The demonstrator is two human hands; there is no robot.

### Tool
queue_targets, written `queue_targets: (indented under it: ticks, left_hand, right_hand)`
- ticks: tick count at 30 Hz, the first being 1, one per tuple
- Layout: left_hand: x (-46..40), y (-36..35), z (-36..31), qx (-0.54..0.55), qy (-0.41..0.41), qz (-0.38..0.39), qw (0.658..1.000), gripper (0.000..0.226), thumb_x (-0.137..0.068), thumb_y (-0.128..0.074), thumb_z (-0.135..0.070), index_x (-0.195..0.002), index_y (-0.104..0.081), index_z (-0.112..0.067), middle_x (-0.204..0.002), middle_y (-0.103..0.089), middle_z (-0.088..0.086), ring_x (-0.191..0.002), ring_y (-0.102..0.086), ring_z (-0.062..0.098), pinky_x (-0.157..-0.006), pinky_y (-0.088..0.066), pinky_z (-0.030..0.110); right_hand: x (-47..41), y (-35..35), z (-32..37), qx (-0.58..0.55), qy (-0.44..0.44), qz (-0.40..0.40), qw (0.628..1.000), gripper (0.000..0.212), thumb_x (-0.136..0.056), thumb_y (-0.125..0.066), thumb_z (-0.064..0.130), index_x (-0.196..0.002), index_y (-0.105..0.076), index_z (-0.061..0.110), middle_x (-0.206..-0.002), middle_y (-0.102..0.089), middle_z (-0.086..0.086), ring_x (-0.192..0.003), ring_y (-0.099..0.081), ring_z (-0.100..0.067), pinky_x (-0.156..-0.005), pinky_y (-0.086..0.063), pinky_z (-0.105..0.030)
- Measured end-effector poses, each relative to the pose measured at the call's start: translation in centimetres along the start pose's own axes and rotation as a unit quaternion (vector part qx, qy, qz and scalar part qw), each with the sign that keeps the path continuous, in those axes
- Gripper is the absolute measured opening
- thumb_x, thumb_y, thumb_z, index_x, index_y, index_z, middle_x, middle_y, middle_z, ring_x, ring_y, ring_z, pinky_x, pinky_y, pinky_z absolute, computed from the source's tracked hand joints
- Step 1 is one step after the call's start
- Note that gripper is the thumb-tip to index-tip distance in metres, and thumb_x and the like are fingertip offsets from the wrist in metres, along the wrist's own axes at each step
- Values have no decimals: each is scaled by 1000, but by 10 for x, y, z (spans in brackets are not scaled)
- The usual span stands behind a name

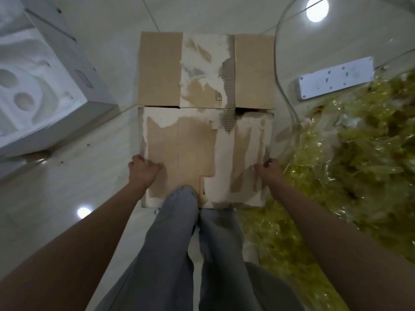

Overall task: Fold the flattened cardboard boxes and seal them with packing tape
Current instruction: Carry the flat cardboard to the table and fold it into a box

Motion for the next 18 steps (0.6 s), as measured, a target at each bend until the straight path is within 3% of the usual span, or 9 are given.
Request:
queue_targets:
  ticks: [7, 12, 15, 18]
  left_hand:
    - [-14, 3, 6, 15, 13, 28, 999, 66, -94, -67, -29, -145, -34, -3, -144, -45, 21, -126, -49, 39, -105, -44, 45]
    - [-15, -5, 10, 27, 12, -1, 1000, 69, -89, -70, -25, -145, -35, -4, -140, -46, 20, -124, -50, 38, -104, -45, 47]
    - [5, 7, 4, 16, -48, -47, 998, 58, -86, -71, -16, -136, -44, -5, -128, -55, 17, -113, -56, 36, -94, -50, 45]
    - [44, 26, -13, 22, -115, -48, 992, 30, -87, -57, -2, -117, -51, -6, -107, -61, 12, -97, -60, 32, -74, -49, 37]
  right_hand:
    - [-10, -3, 4, -14, -26, 29, 999, 44, -95, -56, 13, -136, -42, 4, -128, -58, -15, -109, -59, -34, -89, -55, -49]
    - [-14, -9, -3, 0, -29, 4, 1000, 44, -94, -56, 19, -135, -46, 6, -125, -58, -14, -111, -58, -36, -93, -53, -55]
    - [4, -3, 4, -35, 11, -34, 999, 34, -95, -53, 13, -127, -48, 5, -121, -59, -14, -108, -58, -33, -93, -53, -53]
    - [45, 7, 27, -43, 85, -63, 993, 18, -98, -52, 12, -115, -45, 8, -106, -59, -9, -98, -59, -28, -87, -53, -48]
Point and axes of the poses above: each hand's wrist, its own x-axis away from the middle knuckle, its own y-axis out of the back of the hand, z = x × y, the point moved 3 cm from there along -x, towards the middle knuckle
